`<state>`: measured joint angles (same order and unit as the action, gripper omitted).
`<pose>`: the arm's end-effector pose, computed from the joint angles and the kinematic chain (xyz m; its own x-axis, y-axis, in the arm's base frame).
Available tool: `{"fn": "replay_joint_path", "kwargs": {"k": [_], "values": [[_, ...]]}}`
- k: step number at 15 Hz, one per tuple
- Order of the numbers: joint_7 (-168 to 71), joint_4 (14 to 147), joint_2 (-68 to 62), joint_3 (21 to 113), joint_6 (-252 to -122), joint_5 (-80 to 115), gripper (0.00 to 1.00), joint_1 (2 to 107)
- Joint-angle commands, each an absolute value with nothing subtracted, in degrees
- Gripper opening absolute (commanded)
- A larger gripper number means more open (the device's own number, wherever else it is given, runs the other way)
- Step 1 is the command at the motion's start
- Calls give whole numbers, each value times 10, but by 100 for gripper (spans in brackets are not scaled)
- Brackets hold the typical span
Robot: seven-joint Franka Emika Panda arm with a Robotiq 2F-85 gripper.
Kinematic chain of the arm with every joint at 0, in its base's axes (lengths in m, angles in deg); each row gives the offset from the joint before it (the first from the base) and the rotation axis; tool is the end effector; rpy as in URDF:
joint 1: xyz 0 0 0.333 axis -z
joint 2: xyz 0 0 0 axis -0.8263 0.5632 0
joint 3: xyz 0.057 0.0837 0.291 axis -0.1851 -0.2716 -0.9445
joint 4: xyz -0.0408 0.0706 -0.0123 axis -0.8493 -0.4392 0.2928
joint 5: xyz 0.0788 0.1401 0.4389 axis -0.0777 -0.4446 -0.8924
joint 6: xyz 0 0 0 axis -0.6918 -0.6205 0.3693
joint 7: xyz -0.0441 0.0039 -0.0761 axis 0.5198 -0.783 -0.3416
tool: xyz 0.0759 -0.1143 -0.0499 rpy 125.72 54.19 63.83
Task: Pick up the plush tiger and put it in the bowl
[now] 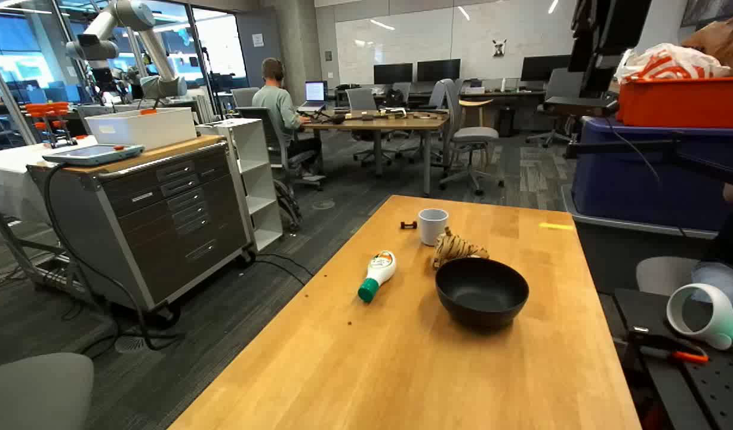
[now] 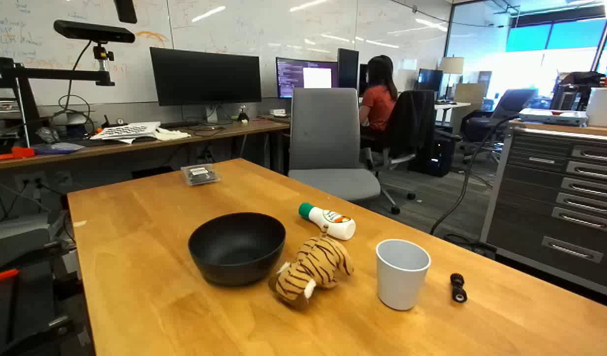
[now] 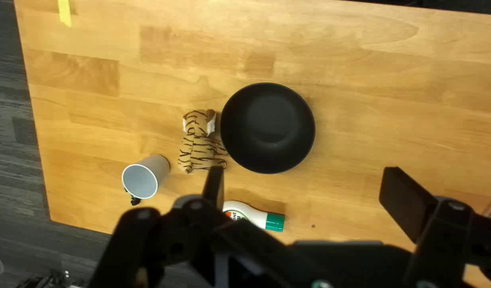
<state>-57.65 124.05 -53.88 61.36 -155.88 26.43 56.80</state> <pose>0.4541 -0.0205 0.4835 0.9921 0.1242 0.0171 0.1175 -0.9683 0.2203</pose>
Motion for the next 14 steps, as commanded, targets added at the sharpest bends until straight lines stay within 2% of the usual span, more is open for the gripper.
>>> {"fn": "replay_joint_path", "kwargs": {"k": [1, 7, 14], "values": [[-574, 1238, -539, 618, -1558, 267, 100, 562], [-574, 1235, -541, 618, -1558, 267, 100, 562], [-490, 1196, -456, 623, -1602, 244, 100, 577]]}}
